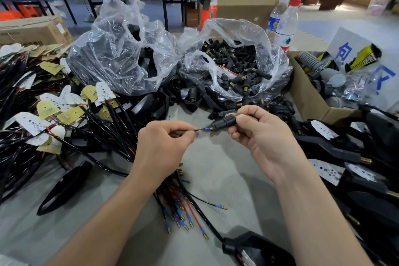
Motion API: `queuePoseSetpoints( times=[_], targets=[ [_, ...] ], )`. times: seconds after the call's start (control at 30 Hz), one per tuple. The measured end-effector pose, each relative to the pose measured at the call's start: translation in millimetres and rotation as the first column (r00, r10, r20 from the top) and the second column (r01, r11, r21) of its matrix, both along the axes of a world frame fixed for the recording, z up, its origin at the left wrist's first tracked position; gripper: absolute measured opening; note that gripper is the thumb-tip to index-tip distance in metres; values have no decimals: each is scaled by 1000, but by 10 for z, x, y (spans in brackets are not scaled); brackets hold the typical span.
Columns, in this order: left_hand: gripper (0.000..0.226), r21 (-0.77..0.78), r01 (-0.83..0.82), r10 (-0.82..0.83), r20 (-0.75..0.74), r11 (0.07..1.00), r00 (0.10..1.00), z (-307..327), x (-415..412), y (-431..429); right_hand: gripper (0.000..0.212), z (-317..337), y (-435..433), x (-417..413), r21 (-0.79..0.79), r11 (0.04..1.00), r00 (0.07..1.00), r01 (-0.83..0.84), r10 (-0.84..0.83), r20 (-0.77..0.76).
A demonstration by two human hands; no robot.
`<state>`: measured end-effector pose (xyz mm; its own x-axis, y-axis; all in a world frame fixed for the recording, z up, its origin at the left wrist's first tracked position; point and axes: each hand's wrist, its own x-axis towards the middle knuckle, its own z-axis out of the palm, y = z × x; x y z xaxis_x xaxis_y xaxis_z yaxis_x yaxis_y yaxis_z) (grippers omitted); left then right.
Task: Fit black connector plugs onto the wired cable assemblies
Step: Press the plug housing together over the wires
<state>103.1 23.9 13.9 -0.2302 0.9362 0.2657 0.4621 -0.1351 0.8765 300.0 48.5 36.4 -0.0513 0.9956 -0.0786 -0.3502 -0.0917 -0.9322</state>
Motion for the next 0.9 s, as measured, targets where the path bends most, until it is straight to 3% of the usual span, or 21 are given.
queuePoseSetpoints(
  times=[0.17, 0.33, 0.47, 0.57, 0.63, 0.7, 0.77, 0.9],
  targets=[
    [23, 9, 40, -40, 23, 999, 999, -4, 30, -1, 20, -12, -12, -9, 35, 999, 999, 6, -7, 34],
    [33, 25, 96, -98, 71, 995, 993, 10, 89, -17, 20, -40, -31, -101, 80, 997, 991, -25, 14, 133],
    [38, -36, 83, -83, 9, 996, 997, 15, 20, 1, 18, -23, -21, -57, 56, 998, 998, 21, -24, 56],
    [23, -81, 66, -77, -134, 995, 988, 16, -49, 36, 18, -7, -7, -7, 11, 999, 999, 48, -48, -25],
    [8, -111, 96, -112, -149, 989, 983, 9, -95, 71, 17, -3, 2, 7, -7, 999, 997, 53, -54, -52],
    [8, -139, 128, -147, -137, 982, 980, -3, -132, 95, 17, 3, 4, 18, -13, 998, 997, 57, -57, -56],
    [16, -133, 145, -161, -119, 980, 980, -18, -140, 114, 19, 4, -3, 20, -2, 999, 999, 41, -41, -21],
    [16, -67, 145, -155, -182, 987, 971, -42, -66, 104, 21, -3, -50, -58, 57, 998, 981, -39, 28, 191]
  ],
)
